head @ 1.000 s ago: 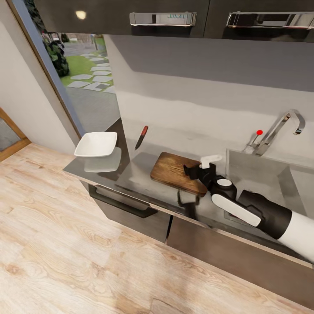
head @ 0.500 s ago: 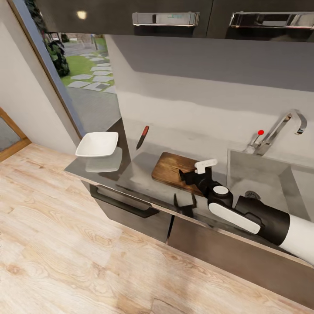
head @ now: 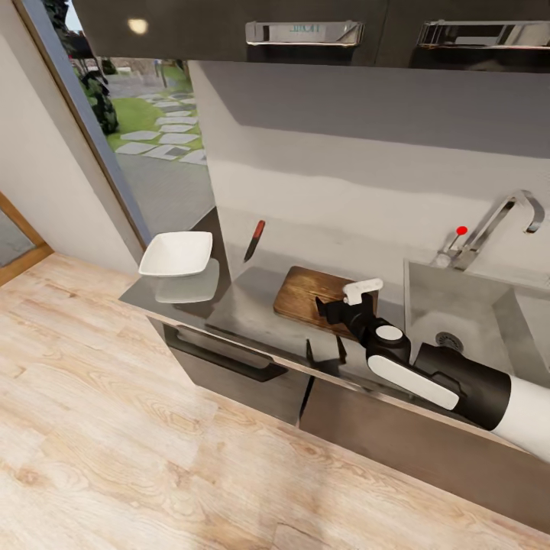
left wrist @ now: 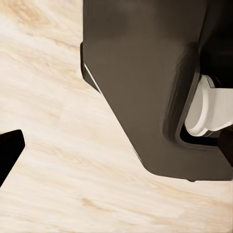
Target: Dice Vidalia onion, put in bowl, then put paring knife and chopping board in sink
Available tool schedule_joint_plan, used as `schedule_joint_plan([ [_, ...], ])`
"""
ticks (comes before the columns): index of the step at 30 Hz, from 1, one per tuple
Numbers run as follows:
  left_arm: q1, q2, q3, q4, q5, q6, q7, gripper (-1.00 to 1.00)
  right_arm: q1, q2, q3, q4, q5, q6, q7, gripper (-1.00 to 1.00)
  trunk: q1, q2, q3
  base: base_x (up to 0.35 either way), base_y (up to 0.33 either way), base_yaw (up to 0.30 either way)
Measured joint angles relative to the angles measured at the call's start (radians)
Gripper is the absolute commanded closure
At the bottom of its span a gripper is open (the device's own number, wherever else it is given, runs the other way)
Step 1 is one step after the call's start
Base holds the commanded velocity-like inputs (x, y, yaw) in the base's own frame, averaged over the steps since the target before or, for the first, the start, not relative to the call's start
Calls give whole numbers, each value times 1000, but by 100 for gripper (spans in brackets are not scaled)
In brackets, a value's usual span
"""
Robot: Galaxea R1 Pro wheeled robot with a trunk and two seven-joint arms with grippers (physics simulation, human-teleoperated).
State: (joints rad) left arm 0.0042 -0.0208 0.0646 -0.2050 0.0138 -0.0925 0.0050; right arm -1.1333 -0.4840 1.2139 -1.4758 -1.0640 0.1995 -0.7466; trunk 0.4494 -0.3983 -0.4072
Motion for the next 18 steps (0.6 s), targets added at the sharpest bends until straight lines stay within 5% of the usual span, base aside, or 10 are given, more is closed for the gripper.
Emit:
schedule_joint_plan([
  [4,0,0,18,1,0,-11,0,-100,0,-2,1,0,-1,-1,22,-100,0,0,0,0,1,-2],
  [8,0,-1,25,1,0,-13,0,-100,0,-36,1,3,-12,-1,110,-100,0,0,0,0,0,0],
  [18,0,-1,26,1,0,-14,0,-100,0,-131,-2,33,-65,4,507,-100,0,0,0,0,0,0],
])
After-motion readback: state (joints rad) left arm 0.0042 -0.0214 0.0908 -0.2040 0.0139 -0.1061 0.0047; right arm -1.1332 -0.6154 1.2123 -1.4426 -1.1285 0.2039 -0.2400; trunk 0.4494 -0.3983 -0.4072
